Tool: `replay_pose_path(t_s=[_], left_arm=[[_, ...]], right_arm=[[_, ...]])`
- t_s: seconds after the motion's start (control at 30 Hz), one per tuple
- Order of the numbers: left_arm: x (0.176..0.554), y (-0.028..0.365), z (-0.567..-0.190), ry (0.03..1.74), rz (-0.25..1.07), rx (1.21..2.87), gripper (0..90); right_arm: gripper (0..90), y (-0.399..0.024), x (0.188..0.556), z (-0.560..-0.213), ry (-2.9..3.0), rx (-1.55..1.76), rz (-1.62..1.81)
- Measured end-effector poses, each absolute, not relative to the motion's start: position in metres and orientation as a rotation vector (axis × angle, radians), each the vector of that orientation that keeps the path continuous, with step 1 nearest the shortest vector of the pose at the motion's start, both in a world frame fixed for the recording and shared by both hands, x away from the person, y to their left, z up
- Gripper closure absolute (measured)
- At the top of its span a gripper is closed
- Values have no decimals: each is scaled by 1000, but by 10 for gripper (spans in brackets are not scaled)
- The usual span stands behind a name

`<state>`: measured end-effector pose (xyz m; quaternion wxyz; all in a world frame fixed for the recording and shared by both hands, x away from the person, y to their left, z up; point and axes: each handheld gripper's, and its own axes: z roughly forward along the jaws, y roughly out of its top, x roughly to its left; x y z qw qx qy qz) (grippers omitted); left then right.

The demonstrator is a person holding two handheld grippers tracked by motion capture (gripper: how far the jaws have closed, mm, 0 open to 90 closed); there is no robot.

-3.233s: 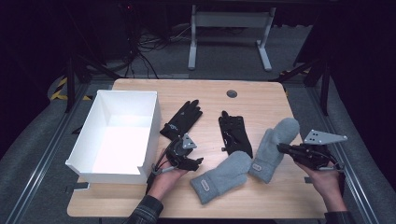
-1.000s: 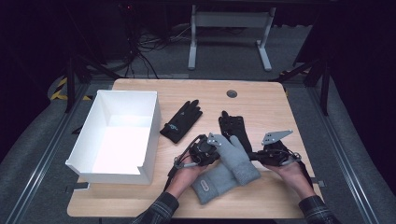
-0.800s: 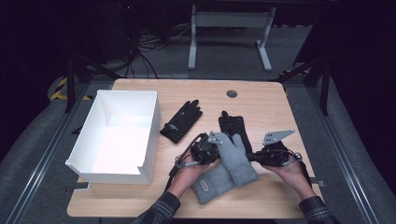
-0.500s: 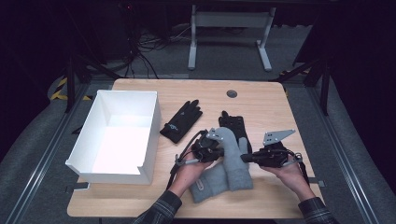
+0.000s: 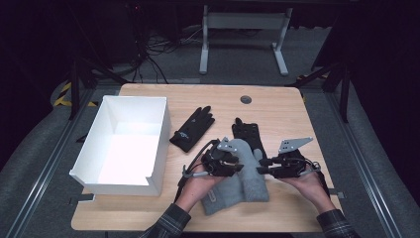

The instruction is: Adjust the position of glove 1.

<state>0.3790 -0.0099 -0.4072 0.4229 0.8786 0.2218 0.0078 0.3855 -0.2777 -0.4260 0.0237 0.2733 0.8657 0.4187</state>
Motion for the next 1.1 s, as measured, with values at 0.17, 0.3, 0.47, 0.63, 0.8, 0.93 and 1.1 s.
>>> replay_pose_path(t_s=[0.17, 0.3, 0.47, 0.63, 0.8, 0.93, 1.1], left_arm=[[381, -26, -422, 551, -12, 2246, 562], [383, -30, -427, 536, -36, 2253, 805], [382, -25, -420, 526, -22, 2221, 862], [381, -11, -401, 510, -4, 2177, 863], [380, 4, -387, 497, -17, 2157, 865], [377, 16, -380, 484, -27, 2166, 865], [376, 26, -390, 484, -62, 2235, 865]], right_arm=[[752, -272, 388, -433, 2720, 843, 1254], [887, -270, 387, -436, 2732, 820, 1224], [898, -273, 383, -428, 2707, 798, 1234], [900, -272, 370, -406, 2678, 720, 1319], [900, -260, 360, -398, 2698, 659, 1351], [900, -242, 348, -392, 2734, 577, 1374], [900, -217, 340, -397, 2790, 510, 1347]])
